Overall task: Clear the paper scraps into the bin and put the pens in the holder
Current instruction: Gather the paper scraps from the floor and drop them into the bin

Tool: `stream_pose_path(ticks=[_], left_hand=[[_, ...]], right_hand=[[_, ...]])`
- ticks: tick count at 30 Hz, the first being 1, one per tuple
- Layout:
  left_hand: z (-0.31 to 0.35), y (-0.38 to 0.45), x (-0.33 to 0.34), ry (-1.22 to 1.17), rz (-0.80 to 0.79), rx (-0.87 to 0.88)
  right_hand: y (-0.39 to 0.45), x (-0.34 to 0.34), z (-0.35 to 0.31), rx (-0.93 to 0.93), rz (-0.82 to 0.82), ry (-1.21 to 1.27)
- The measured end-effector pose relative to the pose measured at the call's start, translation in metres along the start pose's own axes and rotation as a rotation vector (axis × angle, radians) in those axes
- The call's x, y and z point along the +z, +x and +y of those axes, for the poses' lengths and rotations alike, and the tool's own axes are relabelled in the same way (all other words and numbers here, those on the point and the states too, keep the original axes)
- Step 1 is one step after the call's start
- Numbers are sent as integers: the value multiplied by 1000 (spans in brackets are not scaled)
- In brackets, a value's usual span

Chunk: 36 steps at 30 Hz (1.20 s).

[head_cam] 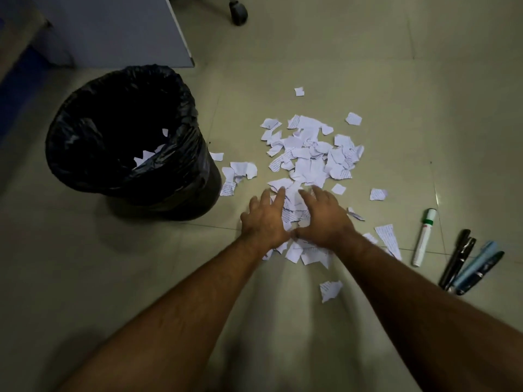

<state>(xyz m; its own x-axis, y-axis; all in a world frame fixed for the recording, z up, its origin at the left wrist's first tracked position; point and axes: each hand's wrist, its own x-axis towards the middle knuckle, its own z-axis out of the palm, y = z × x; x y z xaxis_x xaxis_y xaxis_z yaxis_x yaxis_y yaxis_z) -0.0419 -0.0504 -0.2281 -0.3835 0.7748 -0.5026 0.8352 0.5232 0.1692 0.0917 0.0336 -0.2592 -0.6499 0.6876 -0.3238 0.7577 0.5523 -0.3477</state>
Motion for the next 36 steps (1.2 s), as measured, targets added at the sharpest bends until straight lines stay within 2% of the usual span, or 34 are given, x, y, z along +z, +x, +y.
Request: stream_pose_path(ticks=[2,5,8,10,13,16,19,22,25,28,31,36], left_hand=[[2,1,-2,116,-122,-48],[1,10,7,199,-266,-85],[-2,11,13,359,-167,8],[-7,10,12,343,-38,67],[-13,6,9,210,79,22],[-8,1,7,222,64,5],[-5,6,15,184,-1,26],[-7,6,20,22,-38,-63],[-7,6,12,-187,207,-143],[-5,4,-1,-400,261,-225],[2,3,-23,-522,291,-212],[11,-19,-64,-582,404,-144]], right_hand=[[10,-7,-2,7,-47,-29],[29,-11,-18,-17,-216,-118],[31,-5,-25,-58,-272,-196],[23,-4,-21,-74,-210,-154],[9,-3,-17,-103,-76,-156],[-1,5,-17,-150,51,-192],[-7,10,-16,-149,95,-137],[-9,13,-11,-59,102,16],[-12,14,-6,82,165,258],[-16,10,-5,223,252,491],[-20,-7,-11,364,324,689],[-27,-53,-37,371,417,779]])
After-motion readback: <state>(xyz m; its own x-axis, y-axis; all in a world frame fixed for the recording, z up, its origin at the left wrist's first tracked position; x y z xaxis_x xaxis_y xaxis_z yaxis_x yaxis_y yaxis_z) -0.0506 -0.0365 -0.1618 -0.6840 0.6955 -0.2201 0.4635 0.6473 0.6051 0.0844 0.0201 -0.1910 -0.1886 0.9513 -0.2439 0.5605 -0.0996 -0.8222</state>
